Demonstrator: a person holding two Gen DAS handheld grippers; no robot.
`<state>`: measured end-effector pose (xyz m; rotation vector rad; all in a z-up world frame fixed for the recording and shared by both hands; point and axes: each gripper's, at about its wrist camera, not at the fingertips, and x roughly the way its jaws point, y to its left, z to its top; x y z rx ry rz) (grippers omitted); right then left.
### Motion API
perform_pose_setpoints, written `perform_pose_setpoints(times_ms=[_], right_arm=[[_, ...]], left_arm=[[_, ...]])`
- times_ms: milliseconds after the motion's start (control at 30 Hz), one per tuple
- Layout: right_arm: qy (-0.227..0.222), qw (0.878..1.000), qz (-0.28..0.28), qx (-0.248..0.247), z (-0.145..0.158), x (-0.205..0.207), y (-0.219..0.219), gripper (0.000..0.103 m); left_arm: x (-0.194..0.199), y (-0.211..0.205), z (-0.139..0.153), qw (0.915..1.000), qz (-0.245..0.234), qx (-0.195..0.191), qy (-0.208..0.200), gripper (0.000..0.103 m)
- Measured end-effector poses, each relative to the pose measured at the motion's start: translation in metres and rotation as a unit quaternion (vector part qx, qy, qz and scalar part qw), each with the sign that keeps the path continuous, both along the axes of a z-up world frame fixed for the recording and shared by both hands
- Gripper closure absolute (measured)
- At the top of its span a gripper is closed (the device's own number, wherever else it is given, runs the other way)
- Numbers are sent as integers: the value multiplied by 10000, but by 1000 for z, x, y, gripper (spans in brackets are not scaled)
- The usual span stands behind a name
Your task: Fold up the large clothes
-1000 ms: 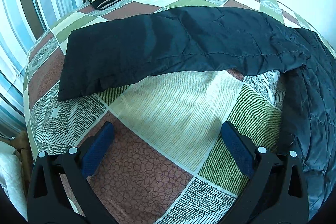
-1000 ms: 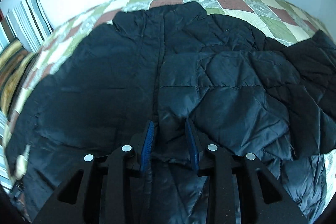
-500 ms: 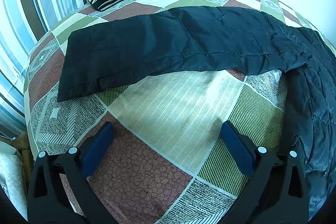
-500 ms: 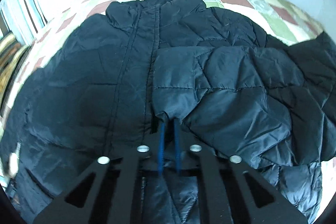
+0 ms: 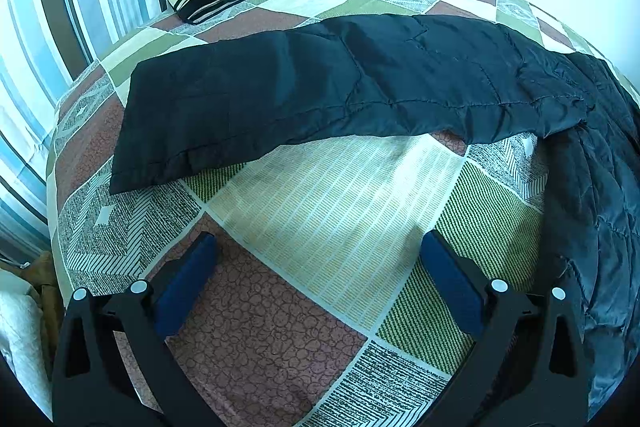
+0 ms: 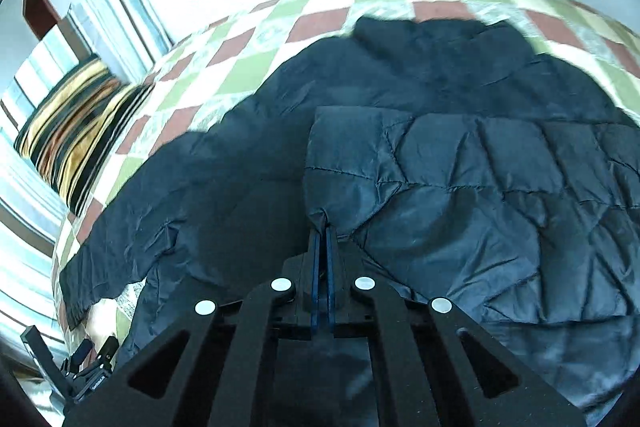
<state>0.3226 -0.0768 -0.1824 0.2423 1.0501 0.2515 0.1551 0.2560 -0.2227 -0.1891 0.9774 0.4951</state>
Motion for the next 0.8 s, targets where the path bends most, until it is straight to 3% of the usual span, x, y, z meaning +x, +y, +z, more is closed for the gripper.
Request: perform_pose_setpoints(times_ms=[167, 533, 800], right_arm=[[289, 9996, 61, -18, -23, 13, 10, 101], [402, 9991, 103, 104, -31, 21, 12, 100], [107, 9990, 343, 282, -3, -5, -2, 95]], left_arm=[[0, 0, 1, 10000, -1, 35, -17, 2], [0, -1, 0, 10000, 8, 77, -40, 2], [0, -1, 0, 9999, 9, 91, -47, 2]])
